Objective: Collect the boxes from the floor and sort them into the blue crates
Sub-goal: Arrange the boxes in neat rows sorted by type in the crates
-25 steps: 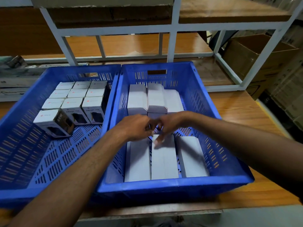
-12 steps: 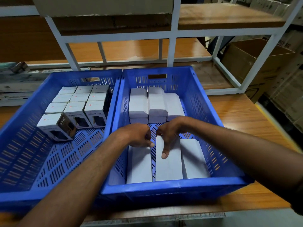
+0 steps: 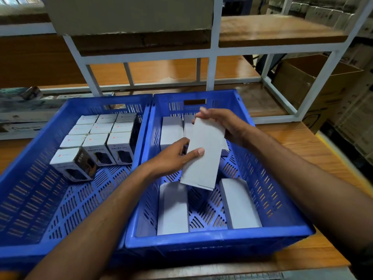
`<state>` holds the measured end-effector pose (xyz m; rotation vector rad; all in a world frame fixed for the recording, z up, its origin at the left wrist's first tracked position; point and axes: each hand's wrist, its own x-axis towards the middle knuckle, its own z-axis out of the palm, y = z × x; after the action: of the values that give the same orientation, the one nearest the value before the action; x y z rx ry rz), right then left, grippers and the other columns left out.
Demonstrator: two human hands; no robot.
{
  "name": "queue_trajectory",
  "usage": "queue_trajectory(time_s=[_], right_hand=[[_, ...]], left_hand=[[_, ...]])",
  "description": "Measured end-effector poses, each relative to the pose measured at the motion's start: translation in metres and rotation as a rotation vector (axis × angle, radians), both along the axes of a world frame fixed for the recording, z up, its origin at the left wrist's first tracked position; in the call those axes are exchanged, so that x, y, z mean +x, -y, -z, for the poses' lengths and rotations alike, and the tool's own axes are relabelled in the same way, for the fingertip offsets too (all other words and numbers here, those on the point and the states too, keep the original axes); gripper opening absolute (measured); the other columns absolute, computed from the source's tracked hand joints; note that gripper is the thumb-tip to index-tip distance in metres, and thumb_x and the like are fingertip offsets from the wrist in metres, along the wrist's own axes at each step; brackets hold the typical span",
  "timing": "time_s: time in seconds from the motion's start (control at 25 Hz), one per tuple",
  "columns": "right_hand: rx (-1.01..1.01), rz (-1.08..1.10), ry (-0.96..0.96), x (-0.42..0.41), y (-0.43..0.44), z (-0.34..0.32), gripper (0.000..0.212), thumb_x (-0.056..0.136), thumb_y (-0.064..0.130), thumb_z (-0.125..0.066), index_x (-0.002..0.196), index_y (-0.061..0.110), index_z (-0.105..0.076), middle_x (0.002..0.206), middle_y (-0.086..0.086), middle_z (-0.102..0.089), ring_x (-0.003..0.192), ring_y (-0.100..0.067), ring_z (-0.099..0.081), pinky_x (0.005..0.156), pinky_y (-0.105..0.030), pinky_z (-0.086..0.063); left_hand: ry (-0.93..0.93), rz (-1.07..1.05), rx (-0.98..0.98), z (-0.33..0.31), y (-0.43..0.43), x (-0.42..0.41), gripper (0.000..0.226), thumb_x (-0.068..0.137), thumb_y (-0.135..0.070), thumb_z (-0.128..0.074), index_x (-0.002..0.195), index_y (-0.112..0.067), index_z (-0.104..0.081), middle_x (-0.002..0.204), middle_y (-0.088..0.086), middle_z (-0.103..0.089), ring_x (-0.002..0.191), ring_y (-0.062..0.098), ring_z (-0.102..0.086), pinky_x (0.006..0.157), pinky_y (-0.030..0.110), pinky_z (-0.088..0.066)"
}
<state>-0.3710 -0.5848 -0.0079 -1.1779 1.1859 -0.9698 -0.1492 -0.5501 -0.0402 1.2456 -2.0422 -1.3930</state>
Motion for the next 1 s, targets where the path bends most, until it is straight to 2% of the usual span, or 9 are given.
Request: queue_trajectory(time_s=[0.12, 0.16, 0.24, 0.32, 0.48, 0.6, 0.72, 0.88, 1.0], right_hand=[[0.055, 0.059, 0.257, -0.008, 0.002, -0.008, 0.048, 0.09, 0.051, -0.07, 0.112, 0.009, -0.074, 0.092, -0.013, -0.055, 0.064, -0.015, -0.046, 0.062, -0.026, -0.043], [0.062, 0.053, 0.286, -0.009, 0.001, -0.009, 0.048, 0.091, 0.053, -0.068, 0.113, 0.011, -0.072, 0.093, -0.013, -0.055, 0.066, -0.015, -0.05, 0.065, -0.027, -0.046], [0.073, 0.005, 0.279, -0.008, 0.0, -0.009, 0.052, 0.095, 0.062, -0.059, 0.111, 0.015, -0.07, 0.104, -0.014, -0.066, 0.088, -0.023, -0.067, 0.088, -0.037, -0.053], [0.089, -0.053, 0.329, -0.004, -0.004, -0.009, 0.06, 0.096, 0.069, -0.049, 0.103, 0.013, -0.07, 0.102, -0.011, -0.071, 0.104, -0.028, -0.066, 0.103, -0.045, -0.046], [0.108, -0.131, 0.333, -0.002, -0.004, -0.006, 0.075, 0.102, 0.067, -0.037, 0.144, 0.008, -0.057, 0.147, -0.02, -0.058, 0.144, -0.039, -0.046, 0.122, -0.053, -0.031], [0.129, -0.214, 0.219, 0.001, -0.006, -0.004, 0.076, 0.098, 0.075, -0.034, 0.143, 0.02, -0.062, 0.142, -0.011, -0.063, 0.137, -0.033, -0.054, 0.114, -0.048, -0.038], [0.205, -0.259, 0.152, -0.001, -0.008, -0.001, 0.087, 0.086, 0.08, -0.054, 0.138, 0.011, -0.062, 0.127, -0.014, -0.062, 0.114, -0.032, -0.051, 0.096, -0.042, -0.038], [0.191, -0.221, 0.249, -0.002, -0.013, -0.008, 0.055, 0.091, 0.043, -0.068, 0.135, 0.01, -0.061, 0.129, -0.013, -0.065, 0.107, -0.024, -0.065, 0.092, -0.036, -0.053], [0.124, -0.127, 0.343, -0.001, -0.01, -0.01, 0.063, 0.084, 0.019, -0.07, 0.144, 0.016, -0.053, 0.138, -0.011, -0.065, 0.111, -0.026, -0.068, 0.092, -0.038, -0.055]], left_hand=[[-0.103, -0.15, -0.073, -0.01, -0.001, -0.002, 0.048, 0.094, -0.072, -0.052, 0.118, -0.03, -0.056, 0.106, -0.006, -0.072, 0.097, 0.015, -0.071, 0.085, 0.046, -0.058], [-0.131, -0.182, -0.1, -0.013, -0.002, -0.002, 0.047, 0.096, -0.069, -0.05, 0.121, -0.029, -0.054, 0.106, -0.009, -0.07, 0.096, 0.011, -0.07, 0.082, 0.041, -0.057], [-0.177, -0.227, -0.129, -0.017, -0.003, -0.003, 0.049, 0.098, -0.066, -0.048, 0.129, -0.029, -0.05, 0.115, -0.011, -0.068, 0.102, 0.008, -0.069, 0.085, 0.036, -0.056], [-0.2, -0.265, -0.132, -0.016, -0.002, -0.002, 0.05, 0.098, -0.065, -0.048, 0.134, -0.031, -0.048, 0.124, -0.012, -0.066, 0.109, 0.009, -0.067, 0.091, 0.039, -0.057], [-0.229, -0.249, -0.19, -0.016, -0.002, 0.001, 0.048, 0.098, -0.046, -0.064, 0.141, -0.034, -0.045, 0.136, -0.011, -0.059, 0.12, 0.009, -0.06, 0.089, 0.036, -0.059], [-0.265, -0.246, -0.266, -0.017, -0.002, 0.0, 0.049, 0.093, -0.024, -0.075, 0.135, -0.031, -0.051, 0.136, -0.009, -0.058, 0.123, 0.008, -0.057, 0.092, 0.035, -0.059], [-0.256, -0.29, -0.432, -0.016, -0.002, 0.0, 0.051, 0.086, -0.012, -0.082, 0.126, -0.029, -0.056, 0.131, -0.008, -0.056, 0.121, 0.006, -0.056, 0.093, 0.035, -0.058], [-0.259, -0.249, -0.637, -0.017, 0.0, -0.002, 0.053, 0.08, 0.001, -0.082, 0.119, -0.026, -0.06, 0.128, -0.005, -0.049, 0.123, 0.012, -0.054, 0.099, 0.037, -0.056], [-0.286, -0.344, -0.468, -0.019, 0.0, -0.004, 0.058, 0.088, 0.002, -0.074, 0.128, -0.033, -0.052, 0.139, -0.005, -0.041, 0.126, 0.007, -0.053, 0.095, 0.029, -0.057]])
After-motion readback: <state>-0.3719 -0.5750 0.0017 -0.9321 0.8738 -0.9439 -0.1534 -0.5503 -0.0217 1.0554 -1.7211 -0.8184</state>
